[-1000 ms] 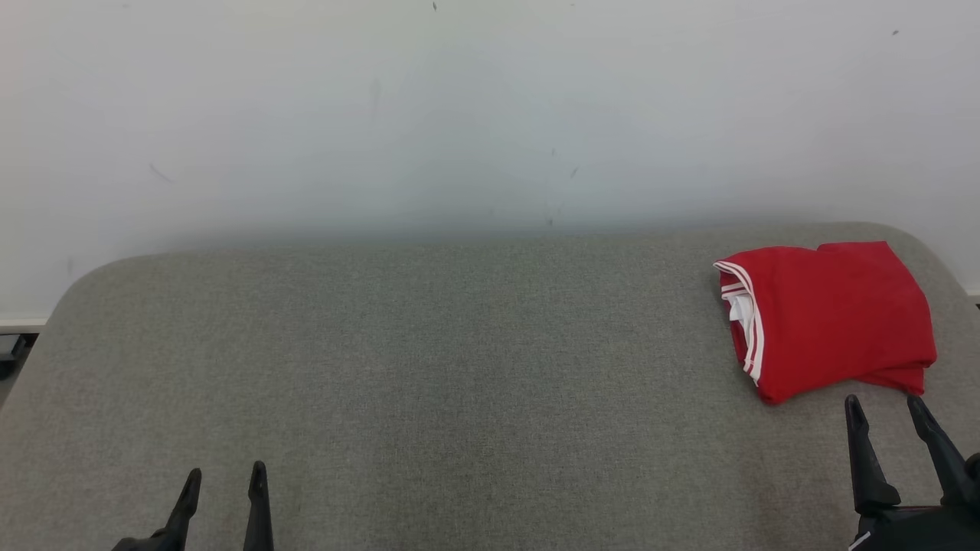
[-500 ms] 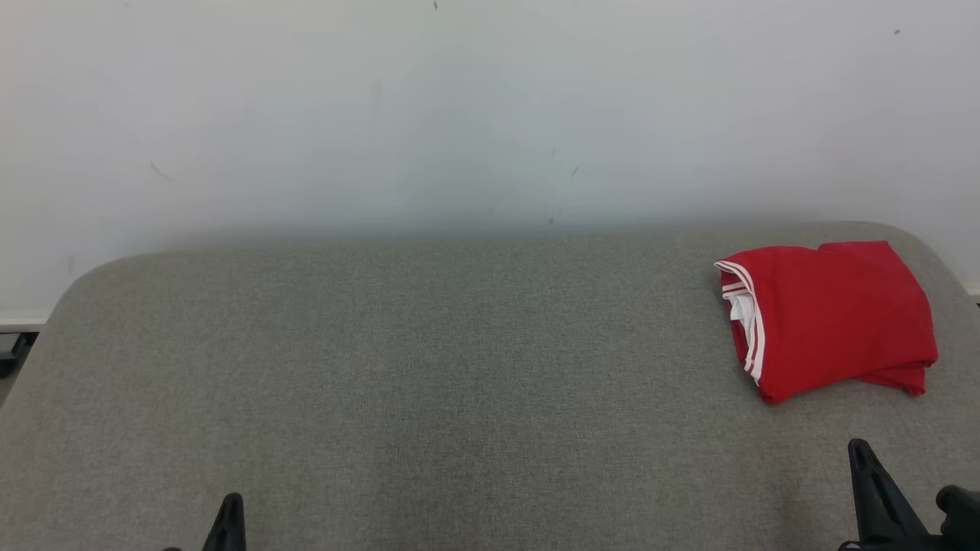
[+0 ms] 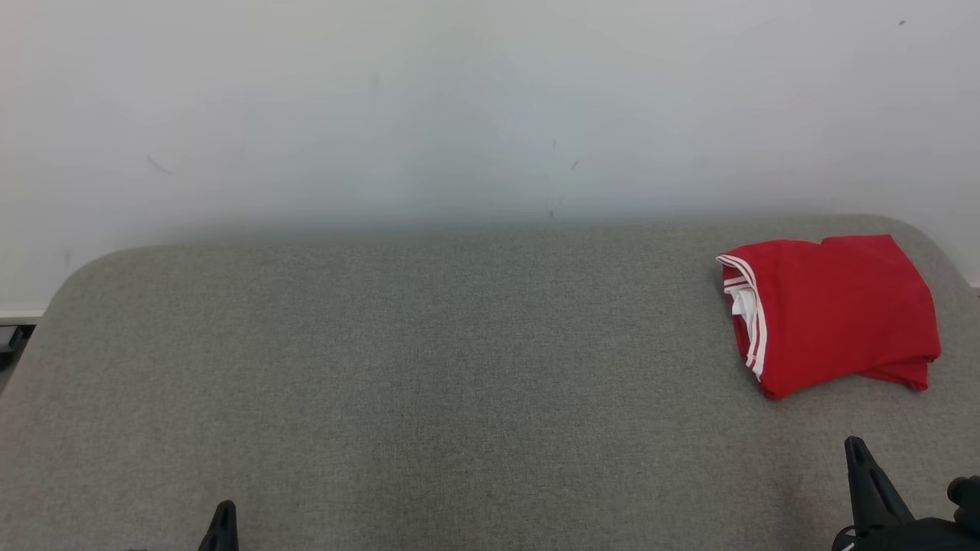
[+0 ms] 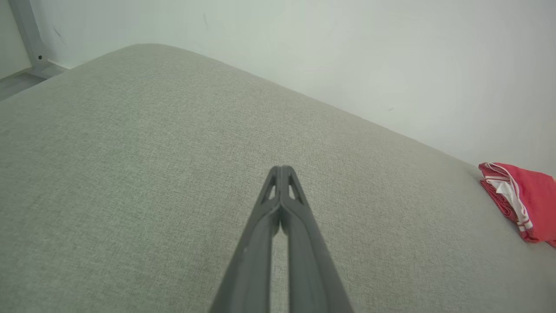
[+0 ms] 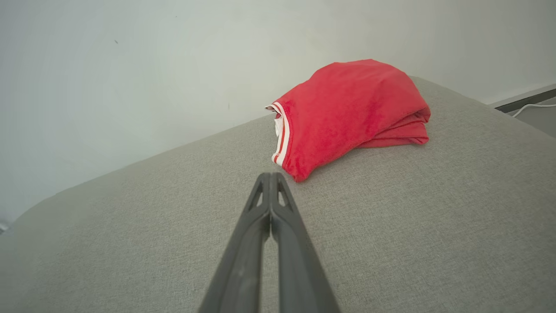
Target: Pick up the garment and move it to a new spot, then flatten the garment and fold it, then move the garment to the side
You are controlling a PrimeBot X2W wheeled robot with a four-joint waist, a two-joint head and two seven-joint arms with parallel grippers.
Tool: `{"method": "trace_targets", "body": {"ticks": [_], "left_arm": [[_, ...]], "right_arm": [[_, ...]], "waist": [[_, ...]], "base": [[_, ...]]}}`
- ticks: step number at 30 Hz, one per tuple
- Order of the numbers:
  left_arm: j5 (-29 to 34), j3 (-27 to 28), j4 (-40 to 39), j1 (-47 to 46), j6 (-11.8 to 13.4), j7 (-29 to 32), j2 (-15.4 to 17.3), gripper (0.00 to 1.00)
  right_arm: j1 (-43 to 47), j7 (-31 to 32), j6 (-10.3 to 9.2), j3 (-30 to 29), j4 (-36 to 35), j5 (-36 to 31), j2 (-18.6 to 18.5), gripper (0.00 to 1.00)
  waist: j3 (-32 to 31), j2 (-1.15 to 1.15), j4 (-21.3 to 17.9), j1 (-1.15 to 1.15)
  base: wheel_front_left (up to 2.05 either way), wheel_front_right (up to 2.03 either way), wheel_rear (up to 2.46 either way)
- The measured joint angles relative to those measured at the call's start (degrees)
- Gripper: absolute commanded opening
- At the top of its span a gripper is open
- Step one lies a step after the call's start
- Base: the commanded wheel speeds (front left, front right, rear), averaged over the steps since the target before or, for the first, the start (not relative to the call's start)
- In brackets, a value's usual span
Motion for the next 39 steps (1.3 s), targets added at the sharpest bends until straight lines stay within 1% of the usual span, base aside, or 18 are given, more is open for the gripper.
{"method": "trace_targets", "body": {"ticks": [2,4,7,8,14,18,19,38,39], "left_arm": [[-1.33,0.2,0.31,-0.29,-0.45,0.25,-0.05,0.0],[-4.13,0.64,0.57,-1.2,-0.93,0.55,-0.09,0.0],[-7.01,1.1,1.02,-1.35,-1.02,0.81,-0.18,0.0],[-7.71,1.36,1.26,-1.46,-1.38,1.01,-0.2,0.0],[-12.8,2.07,2.23,-2.46,-2.02,1.58,-0.35,0.0],[-16.13,2.6,2.74,-3.35,-2.89,2.0,-0.49,0.0],[-18.05,2.98,2.96,-3.49,-3.02,2.31,-0.6,0.0],[-33.81,5.71,6.17,-6.38,-5.88,4.1,-1.63,0.0],[-34.97,5.83,6.24,-6.72,-6.03,4.3,-1.65,0.0]], "right_arm": [[-0.22,0.26,0.41,-0.25,0.14,1.21,0.25,0.0],[-0.29,0.79,0.76,-0.6,0.45,3.41,0.85,0.0],[-1.01,1.38,1.04,-0.91,0.8,5.21,1.35,0.0],[-1.34,1.71,1.38,-1.07,0.8,5.99,1.46,0.0],[-2.0,2.72,2.01,-1.89,1.89,10.11,2.45,0.0],[-2.61,3.28,2.64,-2.35,2.2,12.51,3.1,0.0],[-2.66,3.78,2.99,-2.59,2.4,14.07,3.39,0.0],[-6.12,6.84,5.6,-4.9,4.7,26.35,6.49,0.0],[-6.23,7.21,5.95,-5.09,4.79,26.91,6.62,0.0]], "waist": [[0.1,0.0,0.0,0.0],[0.26,0.01,-0.01,0.0],[0.41,0.01,-0.02,0.0],[0.46,0.01,-0.01,0.0],[0.77,0.02,-0.03,0.0],[0.97,0.02,-0.04,0.0],[1.08,0.02,-0.04,0.0],[2.05,0.04,-0.08,0.0],[2.1,0.04,-0.09,0.0]], "base": [[0.0,0.0,0.0],[0.0,0.0,0.0],[0.0,0.0,0.0],[0.0,0.0,0.0],[0.0,0.0,0.0],[0.0,0.0,0.0],[0.0,0.0,0.0],[0.0,0.0,0.0],[0.0,0.0,0.0]]}}
